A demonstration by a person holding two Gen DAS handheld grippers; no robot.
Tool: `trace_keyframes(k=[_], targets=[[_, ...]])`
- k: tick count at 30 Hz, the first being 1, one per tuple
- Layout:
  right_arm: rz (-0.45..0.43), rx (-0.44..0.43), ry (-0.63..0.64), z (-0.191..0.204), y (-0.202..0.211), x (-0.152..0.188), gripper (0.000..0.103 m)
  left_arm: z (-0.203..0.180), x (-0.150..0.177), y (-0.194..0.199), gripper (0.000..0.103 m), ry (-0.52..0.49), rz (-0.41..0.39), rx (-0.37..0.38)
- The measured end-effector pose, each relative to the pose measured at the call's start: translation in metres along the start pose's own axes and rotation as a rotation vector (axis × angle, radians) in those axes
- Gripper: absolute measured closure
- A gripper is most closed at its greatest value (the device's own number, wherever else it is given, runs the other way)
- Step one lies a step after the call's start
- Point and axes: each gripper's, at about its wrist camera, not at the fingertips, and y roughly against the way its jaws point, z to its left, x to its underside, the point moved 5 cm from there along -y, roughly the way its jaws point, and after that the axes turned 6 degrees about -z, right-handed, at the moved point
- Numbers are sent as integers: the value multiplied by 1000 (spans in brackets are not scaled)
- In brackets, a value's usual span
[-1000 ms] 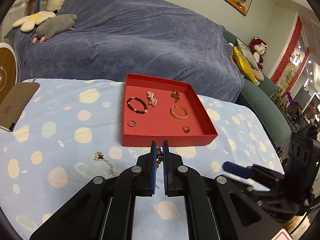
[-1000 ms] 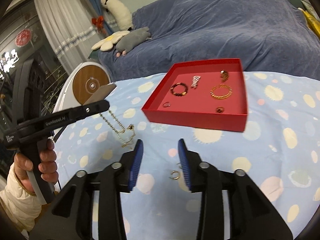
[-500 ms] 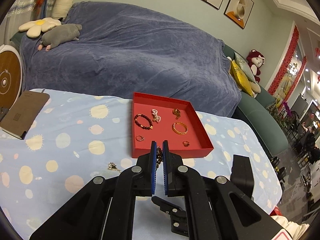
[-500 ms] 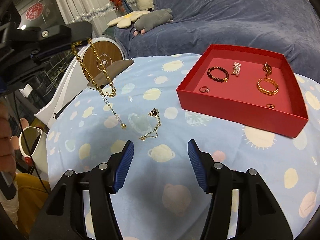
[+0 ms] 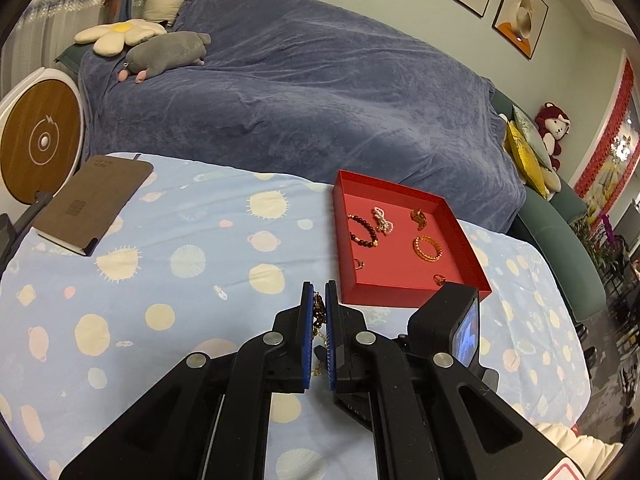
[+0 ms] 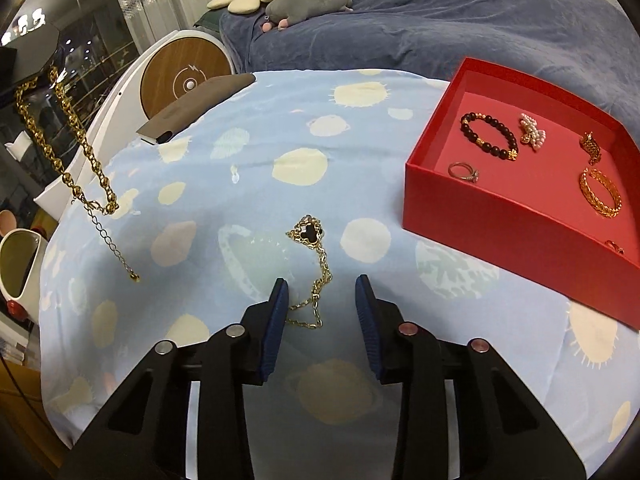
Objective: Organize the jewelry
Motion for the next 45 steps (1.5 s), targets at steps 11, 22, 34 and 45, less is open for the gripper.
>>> trace_keyframes(k=[11, 22, 34, 45], targets=[[-65, 24, -37, -20, 75, -7, 101, -11, -2, -10, 100, -1, 5, -10], [-281, 43, -134, -66, 187, -59, 101, -69, -24, -33, 100, -37, -16, 45], [-322, 133, -251, -154, 174, -82, 101, -123, -50, -125, 100, -33, 23, 81], [-294, 186, -310, -197, 151, -77, 101, -133, -55, -168, 100, -68, 54, 45]])
